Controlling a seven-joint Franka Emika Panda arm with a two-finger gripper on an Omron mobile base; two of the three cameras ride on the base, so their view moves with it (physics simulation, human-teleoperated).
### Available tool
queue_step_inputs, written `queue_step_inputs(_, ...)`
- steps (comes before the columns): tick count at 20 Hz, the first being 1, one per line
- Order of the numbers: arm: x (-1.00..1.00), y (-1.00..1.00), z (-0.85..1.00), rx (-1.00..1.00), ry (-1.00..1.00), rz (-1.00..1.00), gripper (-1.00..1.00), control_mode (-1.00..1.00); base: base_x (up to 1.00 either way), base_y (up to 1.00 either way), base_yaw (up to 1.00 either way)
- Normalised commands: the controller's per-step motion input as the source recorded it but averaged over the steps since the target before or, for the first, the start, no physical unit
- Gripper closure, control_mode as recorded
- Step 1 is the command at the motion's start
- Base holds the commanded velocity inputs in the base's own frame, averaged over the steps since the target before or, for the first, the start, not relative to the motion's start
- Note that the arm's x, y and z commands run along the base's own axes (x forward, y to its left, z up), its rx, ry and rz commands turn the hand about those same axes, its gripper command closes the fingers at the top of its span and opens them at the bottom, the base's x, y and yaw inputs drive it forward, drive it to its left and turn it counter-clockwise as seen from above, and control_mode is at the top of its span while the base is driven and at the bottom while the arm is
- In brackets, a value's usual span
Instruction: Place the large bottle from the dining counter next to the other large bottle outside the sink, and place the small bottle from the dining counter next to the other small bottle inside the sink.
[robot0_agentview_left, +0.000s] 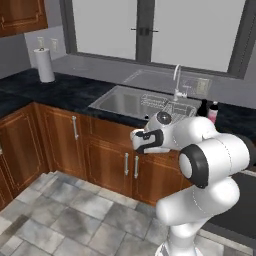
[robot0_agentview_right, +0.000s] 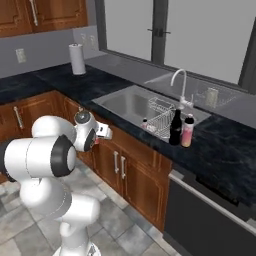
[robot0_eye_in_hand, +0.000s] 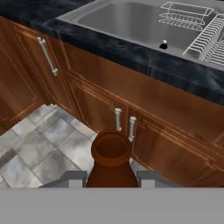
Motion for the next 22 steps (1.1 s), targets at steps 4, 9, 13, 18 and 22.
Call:
queue_step_inputs(4, 0.0, 0.0, 0.0, 0.0, 0.0, 0.0, 1.0, 1.0, 0.32, 0.53, -0.35)
queue_step_inputs(9, 0.0, 0.0, 0.0, 0.0, 0.0, 0.0, 1.0, 1.0, 0.29, 0.56, -0.36)
queue_step_inputs(13, 0.0, 0.0, 0.0, 0.0, 0.0, 0.0, 1.0, 1.0, 0.23, 0.63, -0.35)
queue_step_inputs(18, 0.0, 0.0, 0.0, 0.0, 0.0, 0.0, 1.0, 1.0, 0.18, 0.66, -0.35)
queue_step_inputs(22, 0.0, 0.0, 0.0, 0.0, 0.0, 0.0, 1.0, 1.0, 0.23, 0.65, -0.34)
